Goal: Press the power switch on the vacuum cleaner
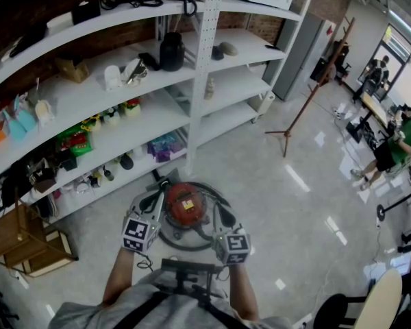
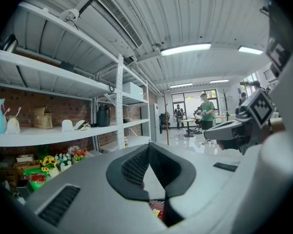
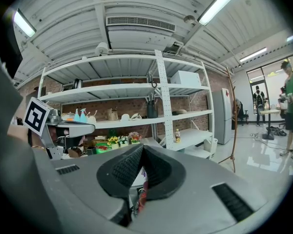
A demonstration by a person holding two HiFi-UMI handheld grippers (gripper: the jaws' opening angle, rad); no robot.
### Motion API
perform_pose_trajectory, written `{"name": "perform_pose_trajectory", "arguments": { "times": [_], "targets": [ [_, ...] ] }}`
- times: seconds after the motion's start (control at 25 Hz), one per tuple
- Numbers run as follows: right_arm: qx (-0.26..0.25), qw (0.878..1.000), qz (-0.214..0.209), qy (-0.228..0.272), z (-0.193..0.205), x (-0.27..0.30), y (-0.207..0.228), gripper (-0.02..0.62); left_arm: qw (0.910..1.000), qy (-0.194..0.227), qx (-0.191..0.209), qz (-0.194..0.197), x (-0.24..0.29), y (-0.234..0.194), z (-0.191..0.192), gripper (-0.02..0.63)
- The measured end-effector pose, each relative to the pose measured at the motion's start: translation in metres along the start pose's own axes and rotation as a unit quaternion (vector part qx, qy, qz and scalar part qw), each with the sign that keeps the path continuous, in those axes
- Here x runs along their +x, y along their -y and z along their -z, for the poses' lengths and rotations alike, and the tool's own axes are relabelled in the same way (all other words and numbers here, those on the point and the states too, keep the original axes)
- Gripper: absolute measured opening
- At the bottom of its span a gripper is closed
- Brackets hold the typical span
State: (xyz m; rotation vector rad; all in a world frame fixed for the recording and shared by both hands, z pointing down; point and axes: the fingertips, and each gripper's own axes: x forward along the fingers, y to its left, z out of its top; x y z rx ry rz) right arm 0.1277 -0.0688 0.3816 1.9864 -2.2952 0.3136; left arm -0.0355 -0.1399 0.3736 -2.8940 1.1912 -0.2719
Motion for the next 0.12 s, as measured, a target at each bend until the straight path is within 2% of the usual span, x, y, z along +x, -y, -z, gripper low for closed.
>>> {"name": "perform_pose_trajectory", "arguments": {
  "times": [0.12],
  "targets": [
    [-0.011,1.000,0.001,0.000,-0.0011,-0.0005,0.0035,0.011,1.0000,-0.003,0.000,-0.002,0.0015,0.0009,0.0013,0.008]
  ]
}}
